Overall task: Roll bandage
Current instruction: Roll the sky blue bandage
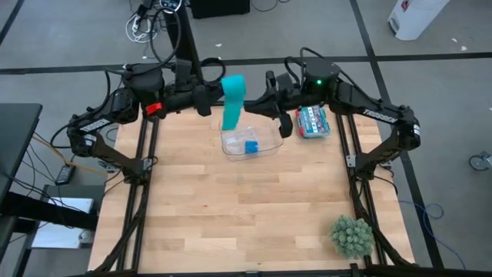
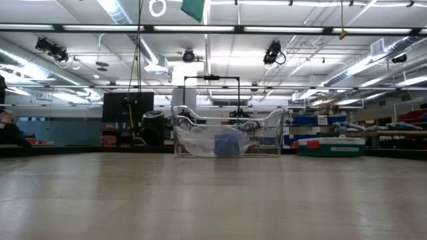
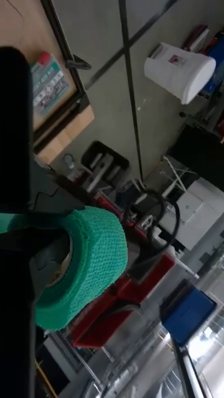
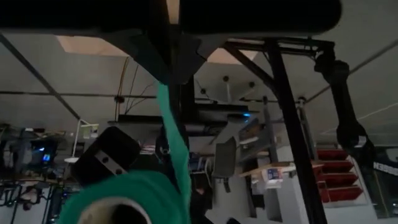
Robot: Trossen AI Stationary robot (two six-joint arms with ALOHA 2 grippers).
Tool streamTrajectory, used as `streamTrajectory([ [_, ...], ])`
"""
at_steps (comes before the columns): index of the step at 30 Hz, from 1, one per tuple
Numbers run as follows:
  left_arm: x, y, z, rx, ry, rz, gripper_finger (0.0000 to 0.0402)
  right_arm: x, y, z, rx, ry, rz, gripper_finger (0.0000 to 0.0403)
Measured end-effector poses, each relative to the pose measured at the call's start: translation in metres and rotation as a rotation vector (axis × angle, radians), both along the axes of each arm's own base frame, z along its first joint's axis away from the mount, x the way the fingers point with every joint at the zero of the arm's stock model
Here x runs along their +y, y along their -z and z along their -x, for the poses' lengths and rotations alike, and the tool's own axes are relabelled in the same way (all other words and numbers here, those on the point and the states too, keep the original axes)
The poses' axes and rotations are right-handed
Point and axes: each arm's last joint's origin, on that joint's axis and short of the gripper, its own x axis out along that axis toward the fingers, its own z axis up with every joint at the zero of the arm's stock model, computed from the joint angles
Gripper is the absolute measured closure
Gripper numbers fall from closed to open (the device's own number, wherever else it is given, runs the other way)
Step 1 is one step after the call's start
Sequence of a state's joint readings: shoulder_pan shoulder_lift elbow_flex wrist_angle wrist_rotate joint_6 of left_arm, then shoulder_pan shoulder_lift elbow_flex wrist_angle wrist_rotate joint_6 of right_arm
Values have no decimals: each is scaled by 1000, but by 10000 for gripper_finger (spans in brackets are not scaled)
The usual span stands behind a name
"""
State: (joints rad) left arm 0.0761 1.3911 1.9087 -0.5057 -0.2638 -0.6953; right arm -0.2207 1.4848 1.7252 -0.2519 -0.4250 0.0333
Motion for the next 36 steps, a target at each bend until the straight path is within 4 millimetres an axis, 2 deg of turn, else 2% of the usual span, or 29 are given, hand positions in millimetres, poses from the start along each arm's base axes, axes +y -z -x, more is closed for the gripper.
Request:
streamTrajectory([
  [7,0,7,4,83,-17,24,374,8,-15,12,-77,7,-17,337],
  [10,0,7,4,76,-20,24,374,8,-11,10,-49,60,-4,314],
  [17,1,7,4,74,-35,23,374,6,-6,1,-43,64,-34,274],
  [28,1,7,4,79,-63,14,375,8,-10,-3,-110,33,-12,268],
  [36,3,6,5,74,-135,-6,373,3,-1,-21,-118,76,-21,270],
])
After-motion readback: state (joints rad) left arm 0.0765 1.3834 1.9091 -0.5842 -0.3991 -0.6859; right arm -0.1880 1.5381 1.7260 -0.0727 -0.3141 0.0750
